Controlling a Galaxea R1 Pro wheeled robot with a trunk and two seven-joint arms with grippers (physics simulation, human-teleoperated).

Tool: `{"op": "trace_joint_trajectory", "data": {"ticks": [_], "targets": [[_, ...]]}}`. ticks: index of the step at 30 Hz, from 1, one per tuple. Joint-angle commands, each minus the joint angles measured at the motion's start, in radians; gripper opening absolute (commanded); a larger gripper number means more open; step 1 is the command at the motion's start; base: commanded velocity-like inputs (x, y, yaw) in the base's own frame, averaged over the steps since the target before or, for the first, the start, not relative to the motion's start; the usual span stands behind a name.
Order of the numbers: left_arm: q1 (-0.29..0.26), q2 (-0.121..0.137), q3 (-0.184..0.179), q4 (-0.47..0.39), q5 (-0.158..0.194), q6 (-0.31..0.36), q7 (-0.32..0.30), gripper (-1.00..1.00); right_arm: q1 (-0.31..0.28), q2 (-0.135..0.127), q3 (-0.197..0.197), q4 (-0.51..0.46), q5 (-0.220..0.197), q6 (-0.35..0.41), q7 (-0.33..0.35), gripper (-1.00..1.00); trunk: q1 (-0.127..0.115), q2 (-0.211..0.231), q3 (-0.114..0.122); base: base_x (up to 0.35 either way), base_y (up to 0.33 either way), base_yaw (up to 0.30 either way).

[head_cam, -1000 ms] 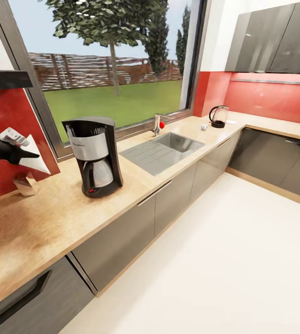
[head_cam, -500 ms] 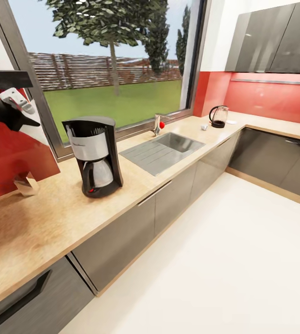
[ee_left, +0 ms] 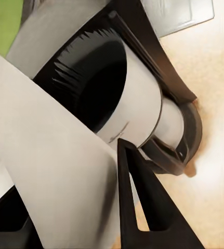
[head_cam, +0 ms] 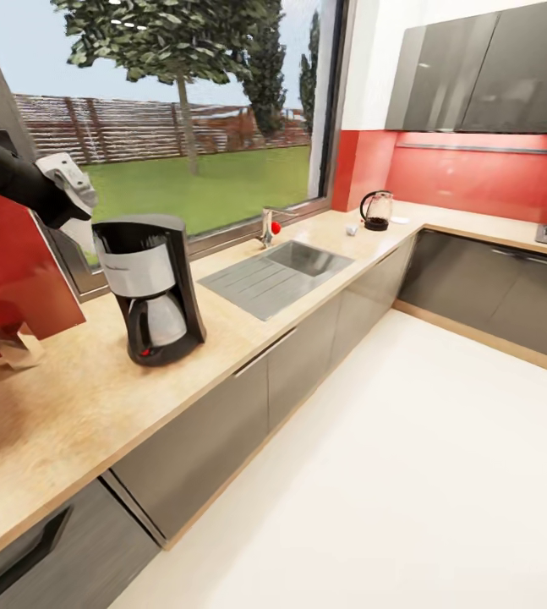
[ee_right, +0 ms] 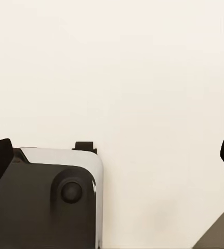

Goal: Set up a coffee station on the kitchen countertop: keep the coffee maker on the countertop, move the bottle of coffee from the kitchen shelf to the counter next to the coffee maker, place a paper coffee filter on top of the coffee maker, put the saucer next to the coffee maker with the coffee cup on the saucer, and place the electric kettle next to the coffee maker.

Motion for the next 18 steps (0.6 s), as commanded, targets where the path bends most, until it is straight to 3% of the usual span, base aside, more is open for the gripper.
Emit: {"op": "trace_joint_trajectory", "data": {"ticks": [1, 11, 18], "targets": [[-0.001, -0.001, -0.003, -0.001, -0.015, 0.007, -0.008, -1.00, -0.001, 0.000, -0.001, 0.000, 0.001, -0.003, -0.001, 1.00, 0.001, -0.002, -0.002, 0.000, 0.000, -0.262], [0.000, -0.004, -0.004, -0.007, -0.060, 0.005, -0.008, -1.00, -0.001, 0.000, -0.001, 0.000, 0.001, -0.003, -0.001, 1.00, 0.001, -0.002, -0.002, 0.001, 0.000, -0.252], [0.004, -0.001, -0.006, -0.008, -0.067, 0.000, -0.008, -1.00, -0.001, -0.001, -0.001, 0.000, 0.001, -0.003, -0.001, 1.00, 0.001, -0.002, -0.002, 0.198, 0.000, -0.040]]}}
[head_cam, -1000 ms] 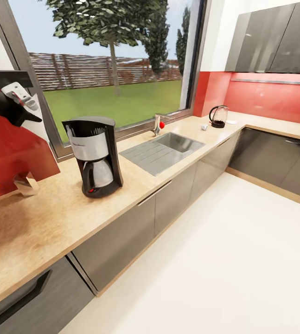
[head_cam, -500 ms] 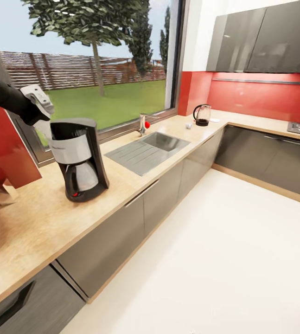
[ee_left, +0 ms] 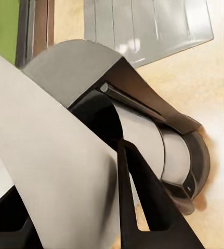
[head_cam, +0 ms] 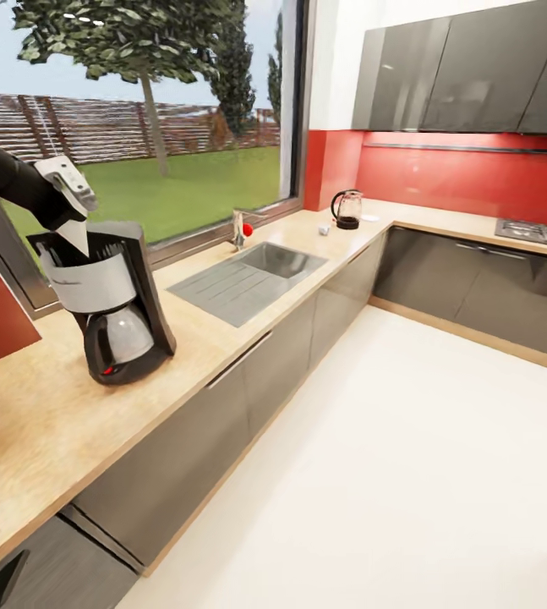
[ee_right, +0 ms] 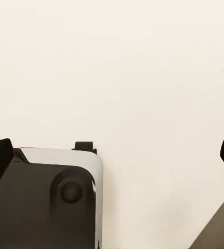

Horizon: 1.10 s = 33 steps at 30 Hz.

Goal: Set up a coffee station on the kitchen countertop: keep the coffee maker on the countertop, move the bottle of coffee from the kitchen shelf to the counter next to the coffee maker, place a paper coffee filter on top of the coffee maker, put the saucer next to the coffee maker with the coffee cup on the saucer, and place the electric kettle next to the coffee maker.

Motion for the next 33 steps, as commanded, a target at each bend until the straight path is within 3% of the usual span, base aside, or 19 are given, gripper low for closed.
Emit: {"op": "trace_joint_trajectory", "data": {"ticks": [1, 4, 7, 9, 26, 33], "targets": [[-0.001, 0.001, -0.003, -0.001, -0.016, 0.007, -0.008, -1.00, -0.001, -0.002, -0.001, 0.000, 0.001, -0.003, -0.001, 1.00, 0.001, -0.002, -0.002, 0.220, 0.000, -0.005], [0.000, 0.000, -0.003, -0.002, -0.061, 0.005, -0.008, -1.00, -0.001, -0.014, -0.001, 0.000, 0.001, -0.003, -0.001, 1.00, 0.001, -0.002, -0.002, 0.101, 0.000, -0.002], [0.001, 0.000, -0.001, -0.020, -0.129, 0.004, -0.008, -1.00, -0.001, -0.020, -0.001, 0.000, 0.001, -0.003, -0.001, 1.00, 0.001, -0.002, -0.002, 0.030, 0.000, -0.001], [0.001, 0.000, -0.001, -0.026, -0.144, 0.004, -0.008, -1.00, -0.001, -0.020, -0.001, 0.000, 0.001, -0.003, -0.001, 1.00, 0.001, -0.002, -0.002, 0.009, 0.000, 0.000], [0.002, 0.001, -0.005, -0.031, -0.158, 0.001, -0.008, -1.00, -0.001, -0.021, -0.001, 0.000, 0.001, -0.003, -0.001, 1.00, 0.001, -0.002, -0.002, 0.020, 0.000, 0.000], [0.004, 0.000, -0.004, -0.031, -0.215, 0.000, -0.008, -1.00, -0.001, -0.021, -0.001, 0.000, 0.000, -0.002, -0.001, 1.00, 0.001, -0.002, -0.002, 0.145, 0.000, 0.000]]}}
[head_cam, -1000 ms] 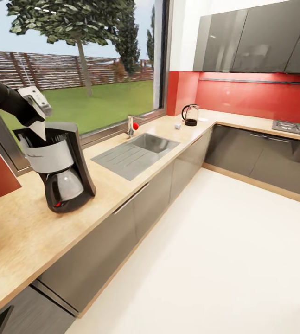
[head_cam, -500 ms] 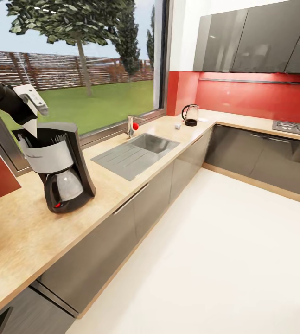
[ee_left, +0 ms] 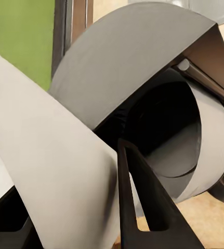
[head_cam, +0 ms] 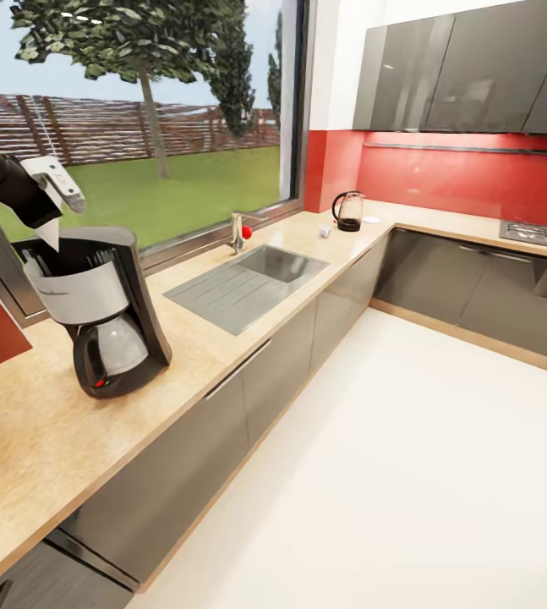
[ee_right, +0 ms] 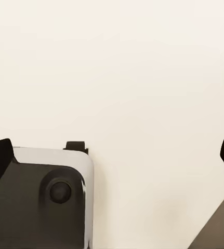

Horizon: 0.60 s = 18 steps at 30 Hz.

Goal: Set up a coffee station on the kitchen countertop: keep the coffee maker on the countertop, move the bottle of coffee from the kitchen shelf to the counter next to the coffee maker, place a paper coffee filter on top of the coffee maker, put the saucer next to the coffee maker with the coffee cup on the saucer, and place the electric kettle next to the coffee maker.

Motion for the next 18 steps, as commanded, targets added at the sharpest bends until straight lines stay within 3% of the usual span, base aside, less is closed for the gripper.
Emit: {"op": "trace_joint_trajectory", "data": {"ticks": [1, 11, 18], "targets": [[-0.001, 0.001, -0.003, -0.001, -0.012, 0.008, -0.008, -1.00, -0.001, 0.000, -0.001, 0.000, 0.001, -0.003, -0.001, 1.00, 0.001, -0.002, -0.002, 0.028, 0.000, 0.000], [-0.001, 0.002, -0.002, -0.001, -0.024, 0.006, -0.008, -1.00, -0.001, -0.001, -0.001, 0.000, 0.001, -0.003, -0.001, 1.00, 0.001, -0.002, -0.002, 0.004, 0.000, 0.000], [0.043, 0.005, 0.000, 0.001, -0.067, 0.006, -0.002, -1.00, -0.001, 0.000, -0.001, 0.000, 0.001, -0.003, -0.001, 1.00, 0.001, -0.002, -0.002, 0.000, 0.000, 0.000]]}}
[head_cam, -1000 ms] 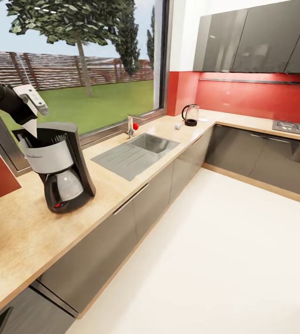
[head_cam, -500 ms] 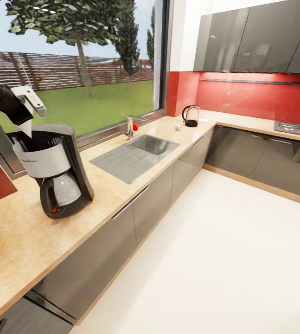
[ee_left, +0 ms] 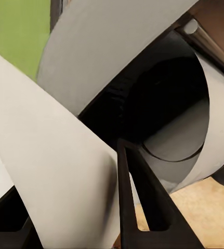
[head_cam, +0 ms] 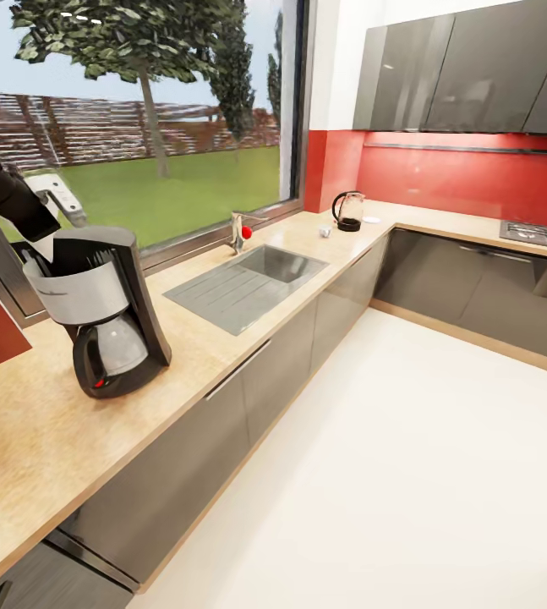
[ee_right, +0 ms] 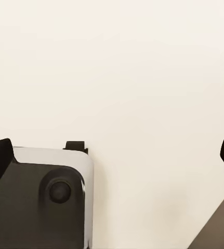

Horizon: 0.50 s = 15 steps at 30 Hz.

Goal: Set up a coffee station on the kitchen countertop: keep the coffee maker on the countertop, move the bottle of coffee from the kitchen shelf to the counter next to the coffee maker, place a paper coffee filter on top of the coffee maker, put the saucer next to the coffee maker with the coffee cup on the saucer, and place the electric kettle next to the coffee maker.

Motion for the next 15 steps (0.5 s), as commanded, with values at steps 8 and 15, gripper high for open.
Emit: {"op": "trace_joint_trajectory", "data": {"ticks": [8, 15], "targets": [[0.043, 0.000, 0.000, 0.011, -0.012, 0.009, 0.037, -1.00, -0.001, 0.000, -0.001, 0.000, 0.001, -0.003, -0.001, 1.00, 0.000, -0.002, -0.002, 0.000, 0.000, 0.000], [0.057, 0.000, 0.001, 0.012, -0.012, 0.010, 0.064, -1.00, -0.001, 0.000, -0.001, 0.000, 0.001, -0.003, -0.001, 1.00, 0.000, -0.002, -0.002, 0.000, 0.000, 0.000]]}}
